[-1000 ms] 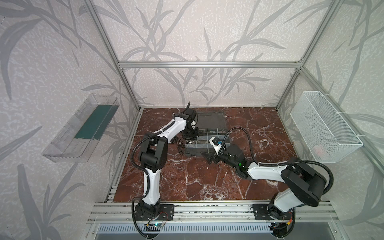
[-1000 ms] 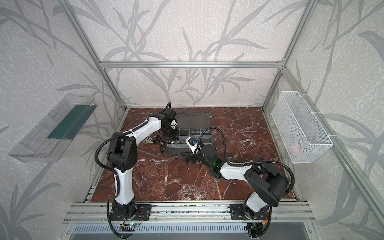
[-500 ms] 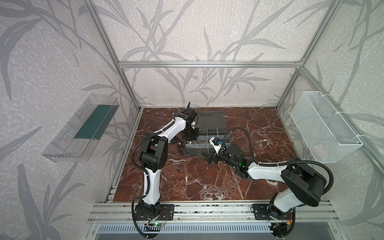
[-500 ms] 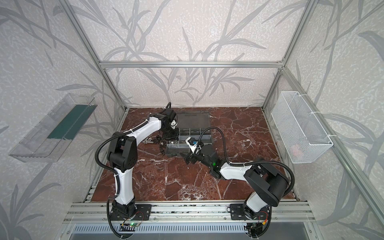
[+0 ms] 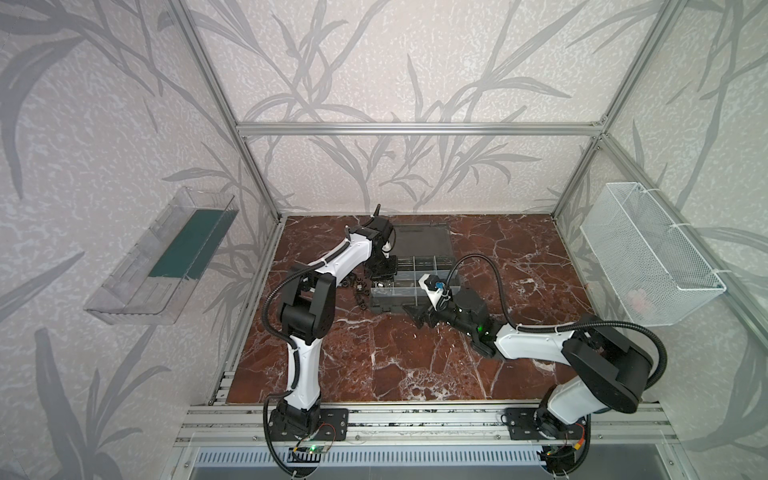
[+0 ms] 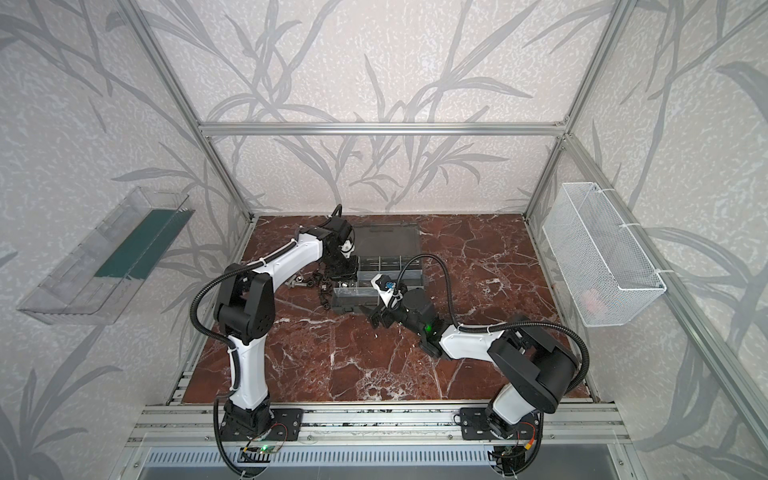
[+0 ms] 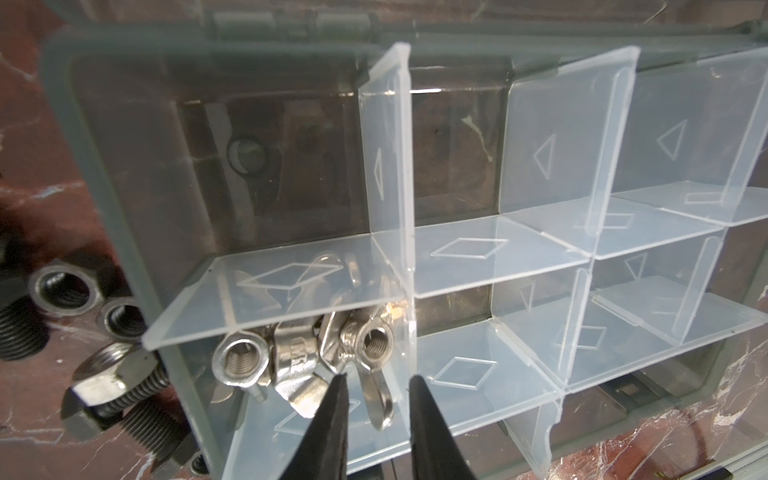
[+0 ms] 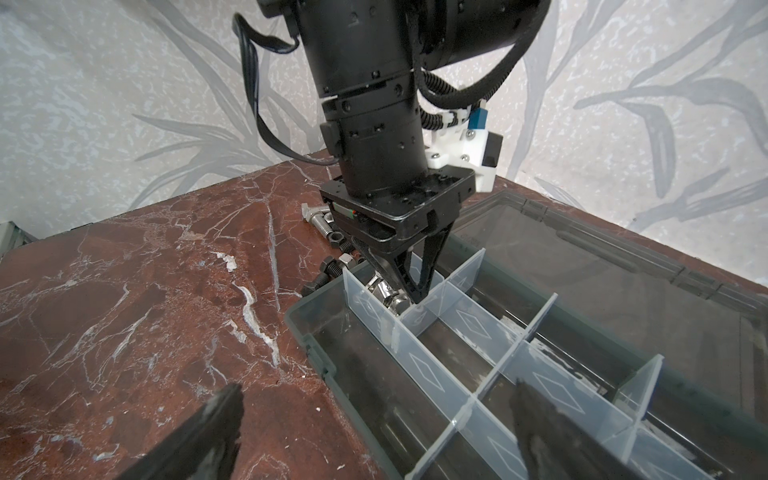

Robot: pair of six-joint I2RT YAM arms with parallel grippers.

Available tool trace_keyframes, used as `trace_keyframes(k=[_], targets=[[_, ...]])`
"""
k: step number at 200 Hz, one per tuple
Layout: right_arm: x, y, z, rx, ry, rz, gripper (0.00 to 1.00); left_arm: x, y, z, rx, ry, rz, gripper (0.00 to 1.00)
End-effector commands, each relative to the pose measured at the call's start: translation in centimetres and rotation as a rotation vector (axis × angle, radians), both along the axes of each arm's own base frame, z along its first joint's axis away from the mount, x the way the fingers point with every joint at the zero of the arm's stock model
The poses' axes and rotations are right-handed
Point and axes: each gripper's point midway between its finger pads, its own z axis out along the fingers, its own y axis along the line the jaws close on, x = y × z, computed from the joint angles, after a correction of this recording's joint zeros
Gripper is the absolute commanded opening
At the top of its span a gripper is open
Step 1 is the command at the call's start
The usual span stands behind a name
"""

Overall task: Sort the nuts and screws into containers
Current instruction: 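Carry the wing nut with the left gripper over the nearest compartment, then lower the left gripper into the compartment and open it to release the wing nut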

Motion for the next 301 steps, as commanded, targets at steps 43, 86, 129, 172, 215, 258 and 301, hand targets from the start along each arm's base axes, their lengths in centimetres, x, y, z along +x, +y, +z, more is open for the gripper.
trace_keyframes(k=[43, 86, 129, 172, 215, 258, 301], targets=[[0.0, 0.5, 1.0, 0.020, -0.027, 0.008, 0.99, 0.6, -0.5, 4.3, -0.076, -0.134, -0.009, 0.25], [0.0, 0.5, 1.0, 0.021, -0.027, 0.009, 0.99, 0.0, -2.2, 4.6, -0.185, -0.121, -0.023, 0.26], [0.0, 0.4, 1.1, 0.021, -0.028, 0.006, 0.99, -0.2, -2.4, 3.0, -0.189, -0.060, -0.003, 0.27], [0.0, 0.3, 1.1, 0.021, -0.031, 0.005, 0.99, -0.4, -2.5, 1.9, -0.193, -0.017, 0.009, 0.27], [0.0, 0.3, 1.3, 0.021, -0.033, 0.002, 0.99, -0.6, -1.8, 1.2, -0.147, -0.006, 0.018, 0.27], [0.0, 0.3, 1.2, 0.021, -0.031, 0.000, 0.99, -1.1, -1.1, 0.4, -0.124, 0.020, 0.032, 0.27], [0.0, 0.4, 1.2, 0.025, -0.028, 0.007, 0.99, -1.3, -1.0, 0.3, -0.127, 0.020, 0.033, 0.27]])
